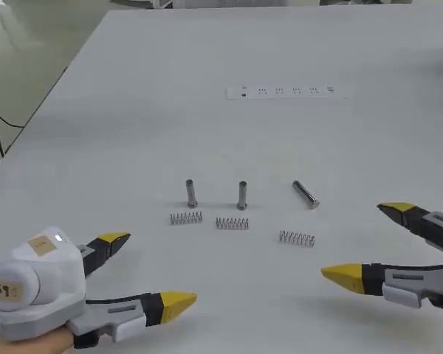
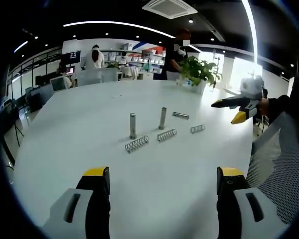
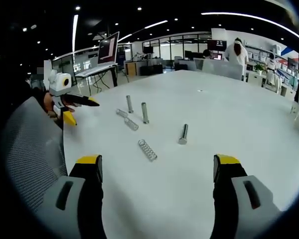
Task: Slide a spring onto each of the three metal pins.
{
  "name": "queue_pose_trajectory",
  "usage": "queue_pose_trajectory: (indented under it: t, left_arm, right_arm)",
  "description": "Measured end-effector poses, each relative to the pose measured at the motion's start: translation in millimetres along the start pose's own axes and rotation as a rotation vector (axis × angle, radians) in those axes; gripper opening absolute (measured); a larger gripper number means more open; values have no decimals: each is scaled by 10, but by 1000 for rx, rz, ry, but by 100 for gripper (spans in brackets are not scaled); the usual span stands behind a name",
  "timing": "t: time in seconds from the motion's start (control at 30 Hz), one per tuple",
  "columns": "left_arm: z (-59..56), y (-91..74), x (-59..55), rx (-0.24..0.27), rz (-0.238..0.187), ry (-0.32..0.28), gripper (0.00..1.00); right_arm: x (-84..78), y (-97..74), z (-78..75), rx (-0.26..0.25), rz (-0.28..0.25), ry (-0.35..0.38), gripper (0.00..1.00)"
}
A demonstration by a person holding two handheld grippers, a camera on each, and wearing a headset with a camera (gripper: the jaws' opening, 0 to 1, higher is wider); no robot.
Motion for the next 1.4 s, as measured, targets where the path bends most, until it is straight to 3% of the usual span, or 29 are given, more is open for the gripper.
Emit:
queue_pose_trajectory:
  t: [0.43,0.9,1.4]
  left_arm:
    - [0,2,0,-3,-1,3,88]
    - [-3,10,-2,-5,-1,3,88]
    - [5,-2,15,-1,-9,4,88]
  right_arm:
    - [16,-20,-22,-7,4,5,92]
    - [103,-10,-180,-20,14,-12,88]
    - [266,192,-386,3,40,-78,86]
Point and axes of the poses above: the centre of the closed fingertips' face, and the gripper's own axes: y roughly forward along the fingers, z roughly to its left, x roughly out of its top, the point moved 4 cm from there along -y, roughly backward along the fingers, and after that the axes turned 15 degrees about -y, right-handed, at the moved point
